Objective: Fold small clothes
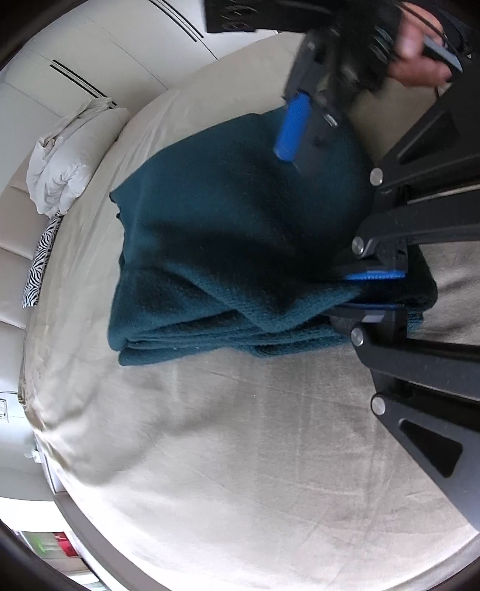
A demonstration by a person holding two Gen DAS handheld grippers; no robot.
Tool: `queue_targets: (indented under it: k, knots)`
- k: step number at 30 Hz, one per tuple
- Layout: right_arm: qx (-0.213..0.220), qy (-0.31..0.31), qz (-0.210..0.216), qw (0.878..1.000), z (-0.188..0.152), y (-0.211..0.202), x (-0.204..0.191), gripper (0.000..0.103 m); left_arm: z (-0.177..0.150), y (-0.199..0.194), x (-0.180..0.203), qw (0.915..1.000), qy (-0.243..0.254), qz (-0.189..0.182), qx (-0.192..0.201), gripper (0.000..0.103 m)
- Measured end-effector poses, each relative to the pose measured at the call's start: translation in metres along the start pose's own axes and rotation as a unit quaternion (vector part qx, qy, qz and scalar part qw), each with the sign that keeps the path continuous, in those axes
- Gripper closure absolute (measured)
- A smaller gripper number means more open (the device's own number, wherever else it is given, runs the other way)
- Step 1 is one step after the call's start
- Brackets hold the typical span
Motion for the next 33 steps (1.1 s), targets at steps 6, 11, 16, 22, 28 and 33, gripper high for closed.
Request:
queue_targets:
  k: [6,11,16,22,28,33]
  knots:
    - [0.070,0.043,0.077,0.994,0.049,-0.058,0.026,0.058,0.003,-0.067,-0.002,0.9937,-0.018,0.082,0.075,0.082]
    - [0.061,0.084,0.153,0.983,0.087,-0.052,0.055,0.057,0.041,-0.079,0.035,0.9950,0.016,0.028,0.095,0.079]
    - [0.029,0.147,0.181,0.972,0.105,-0.008,0.081,0.059,0.073,0.000,0.047,0.9997,0.002,0.014,0.019,0.079]
    - [0.034,0.148,0.203,0.967,0.110,-0.005,0.099,0.060,0.080,0.032,0.028,0.9998,-0.016,-0.003,0.007,0.087]
    - [0.071,0.151,0.224,0.960,0.138,-0.028,0.101,0.047,0.073,0.034,0.013,0.9978,-0.014,-0.063,0.013,0.093]
    - [0.038,0.162,0.189,0.968,0.156,0.013,0.123,0.042,0.071,0.036,0.011,0.9976,-0.002,-0.068,0.016,0.093]
Point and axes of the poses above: each gripper's, at about its wrist camera, not at the fingertips, and y roughly the way its jaws point, x to its right, z to its top, the point moved 7 cm from there along y, roughly the way its jaws point, and after that the axes turned 15 degrees about -x, right-handed, at the moved point
